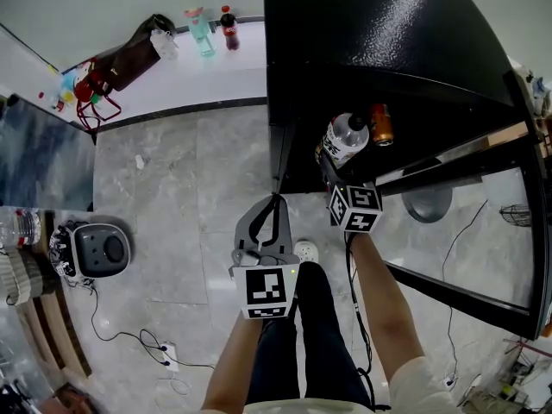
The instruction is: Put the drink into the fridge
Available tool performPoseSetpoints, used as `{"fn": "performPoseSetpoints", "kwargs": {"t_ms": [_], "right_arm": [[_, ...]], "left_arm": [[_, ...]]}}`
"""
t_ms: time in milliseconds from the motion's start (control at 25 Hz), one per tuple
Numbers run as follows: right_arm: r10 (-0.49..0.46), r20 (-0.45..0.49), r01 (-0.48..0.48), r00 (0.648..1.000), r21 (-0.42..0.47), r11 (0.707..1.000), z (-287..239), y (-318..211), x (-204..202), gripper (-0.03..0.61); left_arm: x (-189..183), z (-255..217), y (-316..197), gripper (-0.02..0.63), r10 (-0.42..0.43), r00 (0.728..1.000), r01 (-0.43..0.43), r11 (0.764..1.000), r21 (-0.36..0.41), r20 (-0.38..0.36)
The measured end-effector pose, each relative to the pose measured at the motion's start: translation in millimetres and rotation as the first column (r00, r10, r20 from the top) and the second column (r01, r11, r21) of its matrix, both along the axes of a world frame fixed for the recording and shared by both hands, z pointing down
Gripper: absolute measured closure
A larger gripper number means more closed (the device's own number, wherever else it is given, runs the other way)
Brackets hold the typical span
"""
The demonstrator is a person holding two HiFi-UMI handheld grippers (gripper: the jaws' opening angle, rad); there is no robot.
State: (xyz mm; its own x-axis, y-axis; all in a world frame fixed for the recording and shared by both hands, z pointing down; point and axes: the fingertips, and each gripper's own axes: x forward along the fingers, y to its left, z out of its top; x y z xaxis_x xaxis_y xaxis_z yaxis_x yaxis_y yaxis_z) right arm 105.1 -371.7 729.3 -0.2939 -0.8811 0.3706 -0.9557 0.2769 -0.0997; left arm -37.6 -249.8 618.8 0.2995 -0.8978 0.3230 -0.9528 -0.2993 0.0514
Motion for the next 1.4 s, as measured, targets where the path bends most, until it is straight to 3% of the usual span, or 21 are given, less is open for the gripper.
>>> {"fn": "performPoseSetpoints", "kwargs": {"t_ms": [280,360,600,640,760,840,1400], "right_arm": [[-0.022,-0.01,0.022,1.0,0.017,1.0,0,-6,-2,0.215],[-0.032,-0.001,0.032,0.999,0.041,0.999,-6,-5,-3,0.179],[-0.01,0.028,0.006,1.0,0.147,0.989,-27,14,4,0.183],[0.006,0.022,-0.01,1.0,0.171,0.985,-29,20,8,0.222],[0.058,0.011,-0.059,0.998,0.201,0.978,-29,33,24,0.499],[0.081,0.025,-0.084,0.996,0.183,0.979,-23,35,31,0.579],[0.011,0.078,-0.022,0.997,0.147,0.989,-8,25,18,0.583]], "left_arm": [[3,-1,-3,0.609,-0.001,1.0,0.001,1.0,-0.004,0.001],[3,-2,-5,0.609,-0.002,1.0,0.002,1.0,0.0,0.002],[5,-5,-8,0.609,-0.007,1.0,0.007,1.0,0.014,0.007],[6,-4,-7,0.609,-0.008,1.0,0.008,1.0,0.016,0.005],[9,-2,-6,0.609,-0.007,1.0,0.007,1.0,0.017,0.002],[12,0,-6,0.609,-0.006,1.0,0.006,1.0,0.016,0.008],[28,7,-6,0.609,-0.012,1.0,0.012,1.0,0.009,0.02]]}}
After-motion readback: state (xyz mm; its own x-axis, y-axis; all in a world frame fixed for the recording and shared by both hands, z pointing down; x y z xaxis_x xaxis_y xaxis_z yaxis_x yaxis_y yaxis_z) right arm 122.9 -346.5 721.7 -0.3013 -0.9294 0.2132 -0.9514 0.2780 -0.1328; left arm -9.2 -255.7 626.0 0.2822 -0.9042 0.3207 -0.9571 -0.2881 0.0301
